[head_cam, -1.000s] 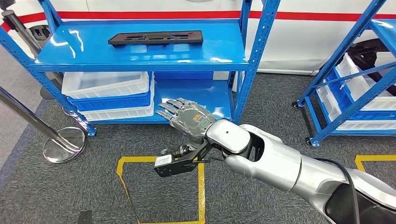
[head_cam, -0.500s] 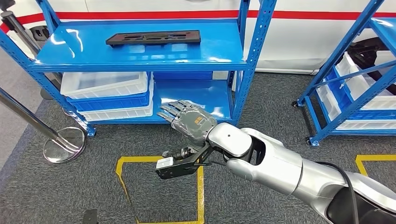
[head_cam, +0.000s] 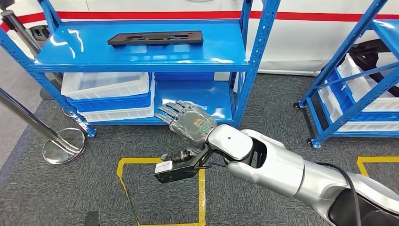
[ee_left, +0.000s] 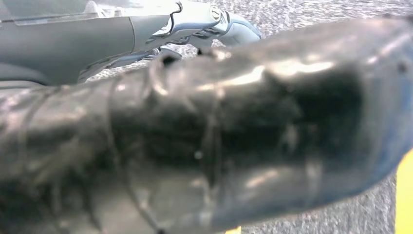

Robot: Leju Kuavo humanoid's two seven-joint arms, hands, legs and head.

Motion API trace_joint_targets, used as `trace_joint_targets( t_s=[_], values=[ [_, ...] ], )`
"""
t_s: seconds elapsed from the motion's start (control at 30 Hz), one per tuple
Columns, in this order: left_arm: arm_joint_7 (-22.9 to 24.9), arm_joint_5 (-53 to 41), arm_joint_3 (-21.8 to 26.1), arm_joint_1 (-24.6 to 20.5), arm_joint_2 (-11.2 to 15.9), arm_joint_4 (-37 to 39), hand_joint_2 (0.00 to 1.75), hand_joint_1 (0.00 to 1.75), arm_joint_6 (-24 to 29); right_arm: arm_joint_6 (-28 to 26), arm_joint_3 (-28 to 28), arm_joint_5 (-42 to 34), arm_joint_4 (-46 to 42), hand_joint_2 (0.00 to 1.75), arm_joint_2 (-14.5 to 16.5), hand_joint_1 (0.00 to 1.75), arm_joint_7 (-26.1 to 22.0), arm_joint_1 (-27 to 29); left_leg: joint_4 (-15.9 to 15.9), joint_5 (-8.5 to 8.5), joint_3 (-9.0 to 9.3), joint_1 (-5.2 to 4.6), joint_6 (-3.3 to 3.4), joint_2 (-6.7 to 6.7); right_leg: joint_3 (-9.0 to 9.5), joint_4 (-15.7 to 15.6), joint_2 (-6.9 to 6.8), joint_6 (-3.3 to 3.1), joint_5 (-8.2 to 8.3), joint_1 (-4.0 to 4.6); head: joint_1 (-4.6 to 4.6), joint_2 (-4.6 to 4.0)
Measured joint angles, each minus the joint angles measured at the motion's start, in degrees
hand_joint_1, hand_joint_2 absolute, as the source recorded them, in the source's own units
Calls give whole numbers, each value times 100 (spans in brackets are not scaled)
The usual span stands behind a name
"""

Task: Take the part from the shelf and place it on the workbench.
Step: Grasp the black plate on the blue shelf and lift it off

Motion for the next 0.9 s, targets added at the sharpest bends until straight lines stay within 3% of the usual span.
trace_joint_targets(
  t_s=[0.07,0.17,0.2,0.23,0.27,0.33,0.4,0.5,0.57,0.67,0.73,0.77,0.8,0.87,0.9],
  values=[
    [-2,7,0,-1,2,0,0,0,4,-7,-11,11,-24,0,-1,0,2,-5,-54,33,31,28,73,11,-80,194,-5,58,-145,0,12,1],
    [-4,9,-1,-6,2,0,0,0,4,-16,-20,15,-33,0,-3,0,4,14,-74,44,45,36,127,20,-543,1187,-9,105,-627,-14,32,0],
    [-4,9,-1,-3,2,0,0,0,4,-16,-19,15,-32,0,-6,0,6,31,-72,41,45,36,130,20,-684,1464,-10,116,-697,-23,34,-1],
    [-4,10,-1,0,2,0,0,0,4,-16,-19,15,-32,0,-10,0,7,44,-68,36,48,35,130,17,-742,1558,-11,122,-662,-32,35,-1],
    [-4,10,-1,1,2,0,0,0,4,-16,-19,15,-32,0,-14,0,8,52,-62,28,54,36,127,12,-686,1417,-13,121,-518,-39,35,0],
    [-4,10,-1,1,2,0,0,0,4,-17,-21,15,-43,0,-17,0,9,51,-37,-1,65,36,101,0,-347,691,-15,95,-133,-43,36,-1],
    [-11,14,-1,-3,2,0,0,0,4,-21,-24,15,-58,0,-16,0,9,48,5,-31,46,17,52,-8,-76,125,-11,61,31,-28,32,-1],
    [-89,49,-1,1,6,0,0,0,3,-31,-26,16,-67,0,-18,0,10,49,2,-35,16,9,-28,-9,-29,5,2,-4,25,-17,29,0],
    [-155,75,-1,1,5,0,0,0,-9,-37,-30,18,-75,0,-16,0,9,43,152,-149,-44,24,-85,-2,5,-49,0,-65,41,-32,18,0],
    [-205,94,-1,-7,14,0,0,0,-25,-41,-33,21,-79,0,-13,0,-2,39,1110,-591,-503,36,-154,3,35,-74,-19,-128,37,-35,-5,0],
    [-207,112,-1,12,18,0,0,0,-30,-40,-33,27,-78,0,-13,0,-11,49,1557,-665,-760,38,-174,3,40,-68,-20,-139,26,-28,-5,0],
    [-204,120,-1,20,18,0,0,0,-31,-41,-33,30,-77,0,-12,0,-16,52,1477,-545,-746,39,-175,3,47,-64,-19,-139,19,-28,-6,-1],
    [-200,127,-1,22,17,0,0,0,-31,-42,-33,32,-77,0,-10,0,-20,53,1201,-350,-630,40,-168,5,60,-61,-17,-135,9,-28,-6,-1],
    [-187,137,-1,13,17,0,0,0,-32,-45,-33,34,-77,0,1,0,-33,48,418,-13,-267,31,-135,11,83,-52,-15,-106,-18,-17,-6,-1],
    [-181,143,-1,7,17,0,0,0,-33,-49,-33,34,-77,0,8,0,-41,46,159,54,-141,20,-110,9,85,-49,-14,-84,-27,-9,-4,0]
  ],
)
